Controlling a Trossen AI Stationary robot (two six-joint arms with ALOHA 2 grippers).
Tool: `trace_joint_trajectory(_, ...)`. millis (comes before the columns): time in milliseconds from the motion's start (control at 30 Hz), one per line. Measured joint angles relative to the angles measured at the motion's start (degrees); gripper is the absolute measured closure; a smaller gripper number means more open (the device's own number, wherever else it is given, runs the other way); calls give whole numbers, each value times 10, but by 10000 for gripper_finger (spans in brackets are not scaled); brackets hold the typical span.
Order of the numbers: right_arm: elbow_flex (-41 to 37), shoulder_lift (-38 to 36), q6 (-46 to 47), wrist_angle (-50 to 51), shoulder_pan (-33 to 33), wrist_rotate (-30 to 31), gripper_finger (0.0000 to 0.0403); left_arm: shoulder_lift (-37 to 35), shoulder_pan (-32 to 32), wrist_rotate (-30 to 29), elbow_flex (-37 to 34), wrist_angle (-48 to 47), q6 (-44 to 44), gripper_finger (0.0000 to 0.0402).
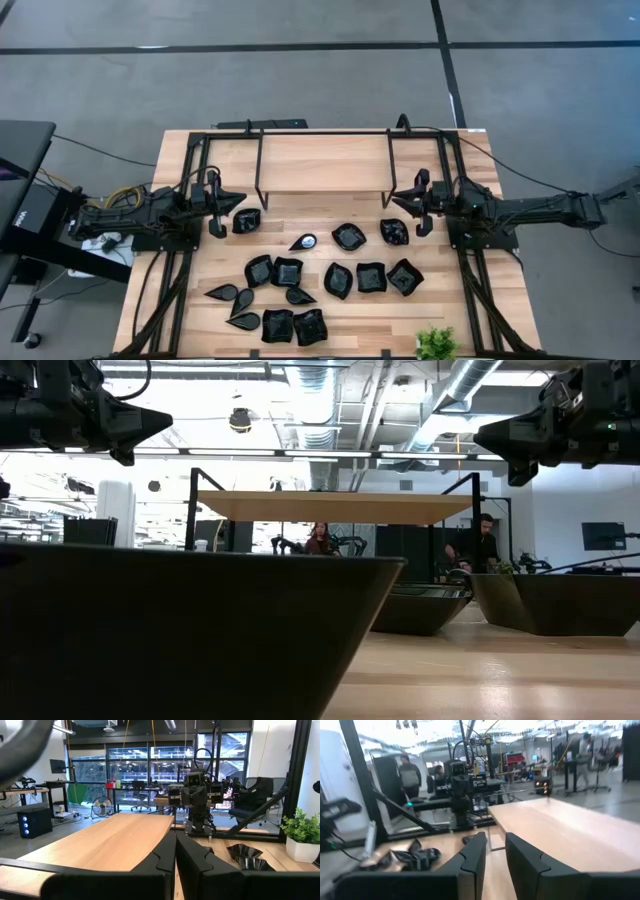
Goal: Pick & Place Mini shaped plates
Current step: Put the black leaf-shaped plate on the shelf
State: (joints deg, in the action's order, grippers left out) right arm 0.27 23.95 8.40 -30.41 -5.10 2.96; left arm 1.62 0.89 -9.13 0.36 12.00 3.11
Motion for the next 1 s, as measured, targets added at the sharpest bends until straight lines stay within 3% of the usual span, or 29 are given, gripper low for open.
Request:
trace_joint_trajectory(200, 0, 0, 11, 0, -3, 1, 333, 0, 0, 0, 0, 1, -5, 389)
trace_joint_trajectory(400, 0, 0, 6, 0, -3, 0, 333, 0, 0, 8, 0, 7, -100, 389)
trace_joint_trajectory(633, 28, 0, -94, -2, -5, 14, 333, 13, 0, 10, 0, 74, -127, 389)
trace_joint_trajectory(833, 87, 12, -89, -3, -23, 31, 327, 93, -8, 23, 1, 182, -156, 371)
trace_joint_trajectory(1000, 112, 73, -36, 1, -6, -15, 307, 206, -32, 23, 69, 199, -131, 354)
